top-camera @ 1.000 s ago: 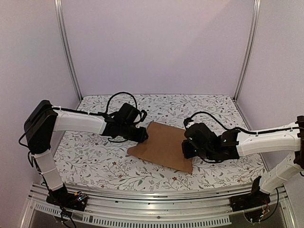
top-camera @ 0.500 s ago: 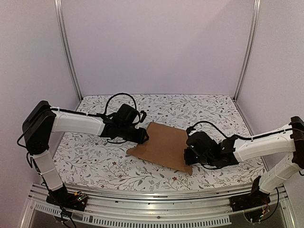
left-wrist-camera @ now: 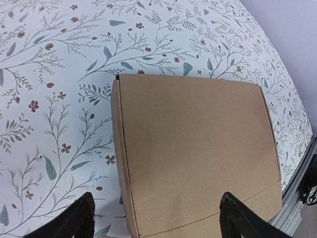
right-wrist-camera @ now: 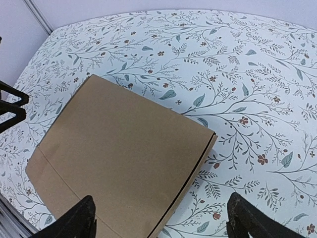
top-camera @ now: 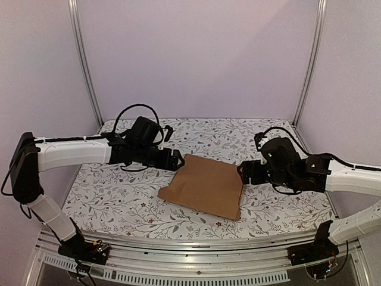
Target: Fold the paper box
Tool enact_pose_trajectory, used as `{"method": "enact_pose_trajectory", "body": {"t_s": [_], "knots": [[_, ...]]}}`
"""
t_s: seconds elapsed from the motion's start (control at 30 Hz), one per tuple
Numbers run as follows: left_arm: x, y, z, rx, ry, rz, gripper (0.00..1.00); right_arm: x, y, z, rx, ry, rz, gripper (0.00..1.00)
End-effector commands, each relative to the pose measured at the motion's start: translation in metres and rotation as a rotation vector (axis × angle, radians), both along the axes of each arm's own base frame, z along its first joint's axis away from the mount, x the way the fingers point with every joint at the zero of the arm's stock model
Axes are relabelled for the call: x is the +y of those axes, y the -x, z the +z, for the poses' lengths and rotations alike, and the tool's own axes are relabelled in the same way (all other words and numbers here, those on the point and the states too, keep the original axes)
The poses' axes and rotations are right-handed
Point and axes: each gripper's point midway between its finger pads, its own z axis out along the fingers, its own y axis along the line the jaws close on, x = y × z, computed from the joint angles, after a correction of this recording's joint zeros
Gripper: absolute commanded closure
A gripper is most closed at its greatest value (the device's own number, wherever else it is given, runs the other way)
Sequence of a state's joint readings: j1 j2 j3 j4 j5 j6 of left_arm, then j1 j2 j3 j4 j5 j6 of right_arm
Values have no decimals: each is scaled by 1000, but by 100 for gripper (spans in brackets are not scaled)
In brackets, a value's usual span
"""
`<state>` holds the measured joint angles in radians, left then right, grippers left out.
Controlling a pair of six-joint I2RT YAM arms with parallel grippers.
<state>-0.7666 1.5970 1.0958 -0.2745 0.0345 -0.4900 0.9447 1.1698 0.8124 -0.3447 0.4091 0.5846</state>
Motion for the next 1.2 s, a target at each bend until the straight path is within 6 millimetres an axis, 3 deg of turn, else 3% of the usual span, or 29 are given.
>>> {"method": "enact_pose_trajectory", "body": {"t_s": [0.0,0.07,0.3,0.43,0.6,0.87,1.17], "knots": [[17,-15,-19,52,24,43,8,-10,-4,-32,123,-15,-22,2],[14,-20,-26,71,91,30,1,-6,-8,-46,168,-42,-27,1],[11,-35,-54,114,262,5,0,9,-19,-91,289,-168,-63,1],[7,-36,-74,174,304,-6,1,12,-22,-108,320,-205,-95,1],[3,-35,-82,202,320,-31,0,10,-24,-124,341,-295,-139,7],[-3,-24,-101,280,342,-67,1,22,-25,-136,361,-408,-135,35],[7,1,-112,342,363,-63,1,23,-19,-143,378,-437,-119,80]]}}
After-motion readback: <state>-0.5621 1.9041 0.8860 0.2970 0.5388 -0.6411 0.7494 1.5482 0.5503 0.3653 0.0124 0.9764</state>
